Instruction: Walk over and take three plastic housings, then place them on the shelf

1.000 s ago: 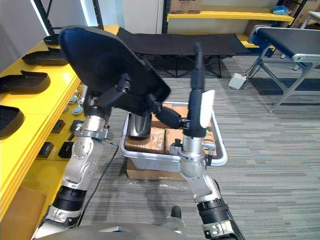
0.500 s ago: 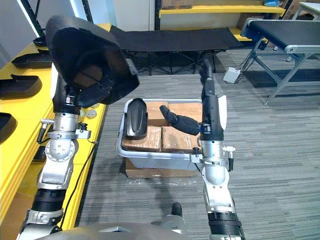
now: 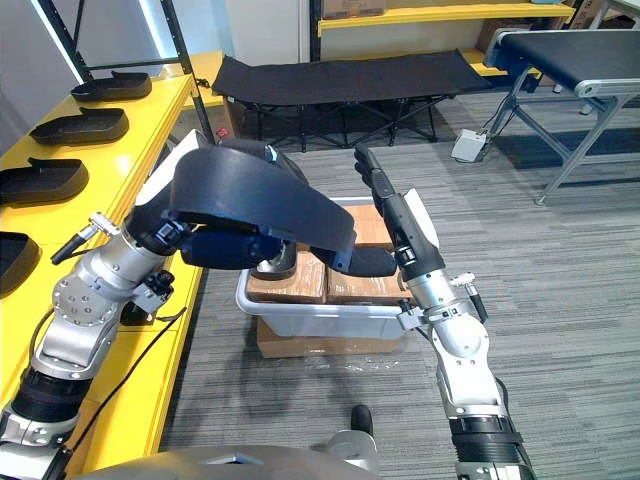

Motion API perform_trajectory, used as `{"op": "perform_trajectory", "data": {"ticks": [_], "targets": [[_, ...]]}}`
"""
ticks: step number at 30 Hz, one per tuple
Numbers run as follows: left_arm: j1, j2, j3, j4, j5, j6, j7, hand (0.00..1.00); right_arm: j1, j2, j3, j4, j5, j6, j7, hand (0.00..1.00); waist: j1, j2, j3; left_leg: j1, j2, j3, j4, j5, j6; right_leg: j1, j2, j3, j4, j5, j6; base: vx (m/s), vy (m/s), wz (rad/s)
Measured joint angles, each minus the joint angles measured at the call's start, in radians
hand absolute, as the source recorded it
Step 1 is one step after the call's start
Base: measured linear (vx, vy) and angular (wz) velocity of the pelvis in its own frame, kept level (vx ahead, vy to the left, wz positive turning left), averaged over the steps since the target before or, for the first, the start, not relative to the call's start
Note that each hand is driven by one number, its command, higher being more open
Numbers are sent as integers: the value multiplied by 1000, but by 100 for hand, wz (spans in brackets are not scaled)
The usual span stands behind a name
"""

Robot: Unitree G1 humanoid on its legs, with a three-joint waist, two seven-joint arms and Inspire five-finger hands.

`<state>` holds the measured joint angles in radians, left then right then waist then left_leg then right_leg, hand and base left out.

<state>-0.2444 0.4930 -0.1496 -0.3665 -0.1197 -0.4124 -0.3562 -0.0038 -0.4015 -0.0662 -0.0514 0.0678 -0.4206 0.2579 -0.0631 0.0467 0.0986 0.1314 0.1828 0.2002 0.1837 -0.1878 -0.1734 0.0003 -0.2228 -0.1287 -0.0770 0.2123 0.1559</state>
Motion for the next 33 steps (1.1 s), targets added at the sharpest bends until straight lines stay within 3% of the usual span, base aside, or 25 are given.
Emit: {"op": "perform_trajectory", "data": {"ticks": [10,11,19,25,32,33], "targets": [[-3,40,0,-1,-74,46,-1,0,-30,-33,44,12,37,16,20,100,4,-1,0,-3,-1,-9,0,1,1,2,0,-4,0,1,1,0,0,1],[-3,40,0,0,-74,49,2,0,-40,-33,49,18,37,16,23,0,3,-2,1,-3,-1,-10,0,1,1,2,0,-4,0,1,1,0,0,0],[-3,35,-10,-5,-79,69,5,0,-65,-34,155,19,48,-20,83,0,7,-9,5,-5,0,-12,2,1,1,5,0,-9,0,1,0,0,0,0],[5,-22,-31,-11,-161,103,82,0,-119,7,184,19,65,-48,-14,0,9,-22,11,-7,0,-15,5,1,1,6,0,-11,0,1,0,0,0,0],[11,-25,-28,-13,-177,103,88,0,-129,1,204,18,67,-53,-19,0,15,-23,11,-10,0,-18,5,1,1,5,0,-12,0,1,0,0,0,0],[15,-25,-28,-13,-183,103,88,100,-129,0,214,18,67,-53,-31,0,15,-23,11,-10,0,-18,5,1,1,5,0,-12,0,1,0,0,0,0]]}}
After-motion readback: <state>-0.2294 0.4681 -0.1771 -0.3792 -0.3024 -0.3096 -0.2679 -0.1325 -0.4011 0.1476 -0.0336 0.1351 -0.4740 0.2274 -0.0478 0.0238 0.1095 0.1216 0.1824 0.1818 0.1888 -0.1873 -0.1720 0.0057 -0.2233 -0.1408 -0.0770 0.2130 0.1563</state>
